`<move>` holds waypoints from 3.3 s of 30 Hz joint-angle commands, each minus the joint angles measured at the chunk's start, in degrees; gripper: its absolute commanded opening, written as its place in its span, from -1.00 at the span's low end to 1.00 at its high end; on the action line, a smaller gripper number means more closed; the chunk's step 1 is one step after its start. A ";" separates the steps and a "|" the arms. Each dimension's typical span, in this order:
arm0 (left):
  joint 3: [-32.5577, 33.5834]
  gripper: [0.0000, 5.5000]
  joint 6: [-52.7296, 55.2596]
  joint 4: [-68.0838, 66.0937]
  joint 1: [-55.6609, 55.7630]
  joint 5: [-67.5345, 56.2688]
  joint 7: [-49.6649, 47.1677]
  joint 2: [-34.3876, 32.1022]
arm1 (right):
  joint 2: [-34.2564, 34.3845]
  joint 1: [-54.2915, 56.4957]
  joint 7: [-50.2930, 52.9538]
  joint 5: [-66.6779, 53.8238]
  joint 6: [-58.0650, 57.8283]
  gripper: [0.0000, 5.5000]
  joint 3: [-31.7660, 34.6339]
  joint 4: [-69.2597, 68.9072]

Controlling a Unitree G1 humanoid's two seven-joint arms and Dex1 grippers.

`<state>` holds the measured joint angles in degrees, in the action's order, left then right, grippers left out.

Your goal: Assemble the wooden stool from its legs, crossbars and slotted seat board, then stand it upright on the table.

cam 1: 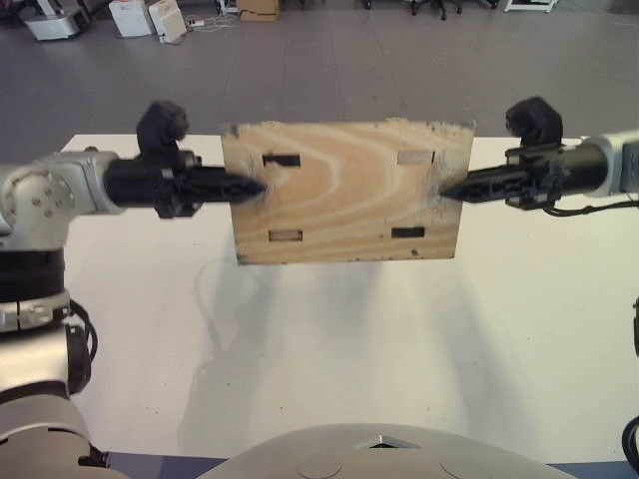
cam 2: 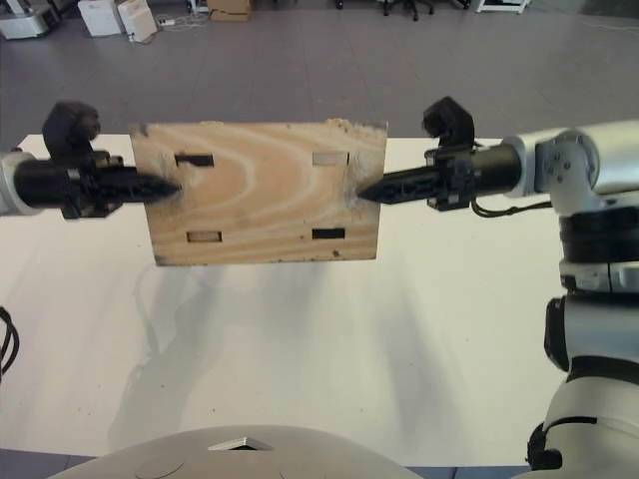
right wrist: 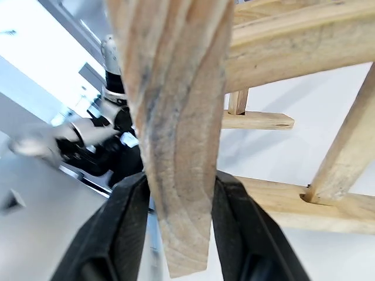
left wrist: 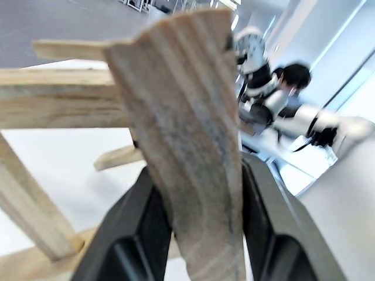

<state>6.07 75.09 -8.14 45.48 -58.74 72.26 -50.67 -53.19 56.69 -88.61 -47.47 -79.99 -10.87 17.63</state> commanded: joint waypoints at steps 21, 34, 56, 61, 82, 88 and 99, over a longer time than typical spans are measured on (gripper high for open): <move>-12.32 -0.14 4.43 -0.72 -12.76 -54.24 -43.88 -0.29 | -4.22 -20.30 33.78 -65.53 -5.06 0.04 -11.31 0.59; -4.47 0.78 4.66 -14.47 -8.43 -47.68 -49.88 -0.18 | 6.94 -24.40 66.18 -65.51 2.73 0.96 12.83 6.95; 12.65 0.96 -59.03 4.64 -38.42 27.52 -57.35 17.91 | 29.25 -27.18 67.77 15.66 80.51 0.96 21.90 16.70; 10.39 0.96 -64.05 -3.36 -30.72 34.71 -56.19 17.71 | 30.80 -27.75 68.27 20.81 85.65 0.96 23.30 19.50; 8.81 0.96 -70.93 -9.82 -27.12 44.40 -55.52 21.33 | 32.75 -26.96 67.78 31.33 90.75 0.96 23.24 23.00; 8.88 0.96 -71.11 -9.67 -27.71 44.79 -55.39 21.55 | 32.29 -27.95 67.14 32.32 90.88 0.96 23.51 22.11; 8.62 0.96 -70.92 -8.78 -28.41 45.14 -55.79 22.77 | 31.42 -28.83 67.80 33.89 91.65 0.96 24.31 22.00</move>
<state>14.77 4.42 -17.75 17.13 -14.85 16.87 -28.30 -21.28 28.50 -21.08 -14.15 11.54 13.11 39.99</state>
